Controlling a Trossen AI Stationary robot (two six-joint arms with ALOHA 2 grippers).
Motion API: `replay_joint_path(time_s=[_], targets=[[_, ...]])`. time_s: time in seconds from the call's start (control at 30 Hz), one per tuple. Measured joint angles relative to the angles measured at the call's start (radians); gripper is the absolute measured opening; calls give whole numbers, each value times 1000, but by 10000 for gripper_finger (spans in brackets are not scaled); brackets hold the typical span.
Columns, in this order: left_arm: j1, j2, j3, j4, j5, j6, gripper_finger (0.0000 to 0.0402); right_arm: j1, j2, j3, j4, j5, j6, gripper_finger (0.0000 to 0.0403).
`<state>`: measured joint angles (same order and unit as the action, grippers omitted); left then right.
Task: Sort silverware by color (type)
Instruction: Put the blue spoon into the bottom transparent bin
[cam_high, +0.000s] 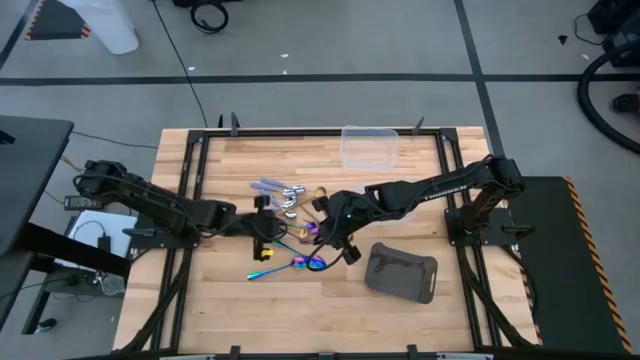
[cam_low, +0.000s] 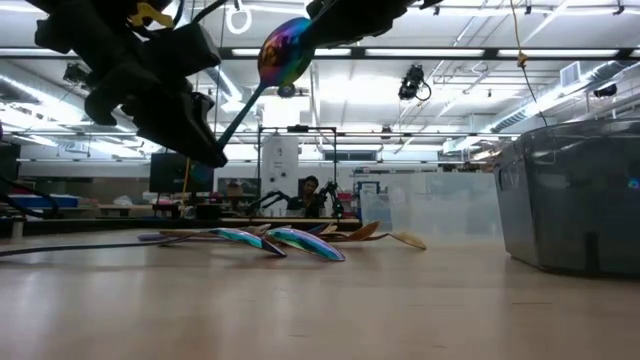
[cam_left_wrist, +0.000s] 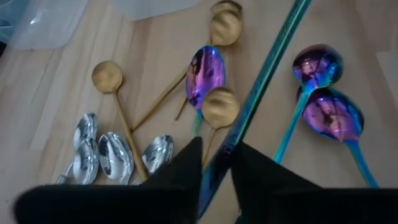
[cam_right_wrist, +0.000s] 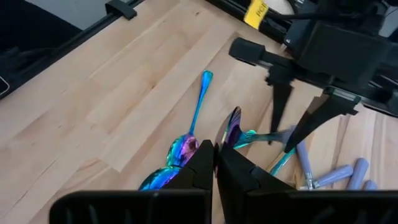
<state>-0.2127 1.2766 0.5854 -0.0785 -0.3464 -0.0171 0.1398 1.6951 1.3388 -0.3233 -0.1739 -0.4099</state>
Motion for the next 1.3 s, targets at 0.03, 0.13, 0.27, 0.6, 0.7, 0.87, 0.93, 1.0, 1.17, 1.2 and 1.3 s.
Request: replay_joint_path(time_s=[0.03,0.13,0.27,0.6,0.7,0.87,0.93,1.0,1.17,1.2,1.3], targets=[[5,0,0,-2,3,6,57,0,0,0,0,-1,3,16],[16,0,-2,-12,20,35,21,-4,-3,0,8,7,51,17],[17,1,-2,-15,22,31,21,-3,-3,2,-26,56,82,32],[31,-1,83,-157,44,-22,14,-3,-71,1,-117,202,188,186],[32,-1,130,-231,44,-32,12,-7,-100,1,-131,233,215,228],[56,-1,210,-337,77,-59,12,-6,-132,1,-143,311,243,265],[74,-1,239,-384,106,-80,12,-7,-135,1,-124,327,253,269],[92,-1,258,-417,132,-106,12,-7,-138,1,-122,385,252,268],[141,-1,280,-459,150,-140,12,16,-140,0,-164,652,207,259],[152,-1,281,-459,155,-147,12,21,-140,0,-169,679,198,257],[203,0,286,-447,174,-185,12,33,-140,0,-184,706,154,253]])
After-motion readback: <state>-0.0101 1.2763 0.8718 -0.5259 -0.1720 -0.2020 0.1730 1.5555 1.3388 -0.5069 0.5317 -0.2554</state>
